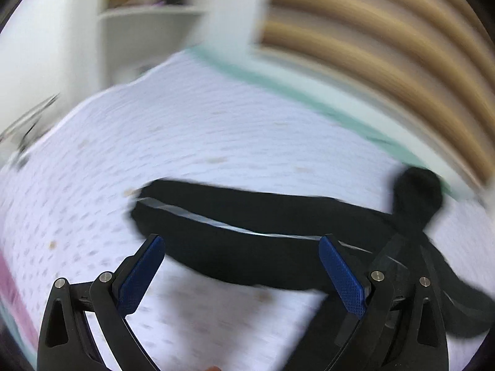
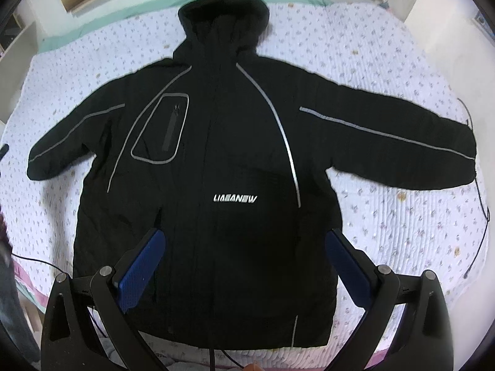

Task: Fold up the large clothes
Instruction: 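Grasp the jacket sleeve with the left gripper and fold it across the body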

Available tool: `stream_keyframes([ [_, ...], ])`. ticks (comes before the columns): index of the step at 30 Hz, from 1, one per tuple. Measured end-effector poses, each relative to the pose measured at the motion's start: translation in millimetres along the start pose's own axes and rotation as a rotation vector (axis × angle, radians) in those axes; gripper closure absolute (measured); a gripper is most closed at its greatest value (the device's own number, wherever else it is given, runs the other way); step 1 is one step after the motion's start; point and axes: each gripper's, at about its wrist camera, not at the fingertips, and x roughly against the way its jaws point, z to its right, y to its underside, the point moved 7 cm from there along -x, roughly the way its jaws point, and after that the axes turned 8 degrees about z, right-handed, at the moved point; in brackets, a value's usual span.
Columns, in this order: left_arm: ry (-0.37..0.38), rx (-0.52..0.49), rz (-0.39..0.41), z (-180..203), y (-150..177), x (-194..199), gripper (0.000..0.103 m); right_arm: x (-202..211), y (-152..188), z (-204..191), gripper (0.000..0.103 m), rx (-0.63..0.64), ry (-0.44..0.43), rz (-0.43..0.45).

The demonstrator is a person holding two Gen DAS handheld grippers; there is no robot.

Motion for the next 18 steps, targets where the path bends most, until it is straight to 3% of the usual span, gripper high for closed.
stream_keyframes([
  [2,-0.089,0.066,-0.001,-48.4,-2.4,-37.4,0.004,-7.1,0.0,-2.4,0.0,0.006,0.007,-0.023],
  [5,-0.145,0.209,-0.006,-99.6,-1.8,-84.4,0.006,-15.1,-5.1,-3.9,0.0,0.017,0.034,-0.048],
  [7,-0.145,0.278,0.005,-123.6,2.3,-93.9,0.006,-22.1,-8.9,-4.1,0.0,0.021,0.046,-0.065],
  [10,-0.16,0.403,-0.059,-147.3,18.8,-132.6,0.009,-32.9,-11.0,-8.2,0.0,0.011,0.038,-0.094],
  [13,-0.151,0.51,-0.141,-156.8,37.1,-163.5,0.038,-46.9,-3.1,-23.1,0.0,0.0,-0.012,-0.162],
  [14,-0.137,0.538,-0.154,-157.4,39.8,-172.4,0.039,-51.1,0.9,-28.4,0.0,-0.001,-0.026,-0.184],
  [15,-0.137,0.555,-0.136,-157.3,38.4,-176.3,0.04,-53.7,3.9,-31.4,0.0,-0.001,-0.031,-0.195],
  [17,-0.099,0.588,-0.109,-155.4,32.9,-180.6,0.061,-60.1,11.5,-37.9,0.0,0.008,-0.038,-0.227],
  [18,-0.086,0.61,-0.109,-154.3,32.0,-182.3,0.065,-62.9,12.5,-39.2,0.0,0.011,-0.038,-0.232],
])
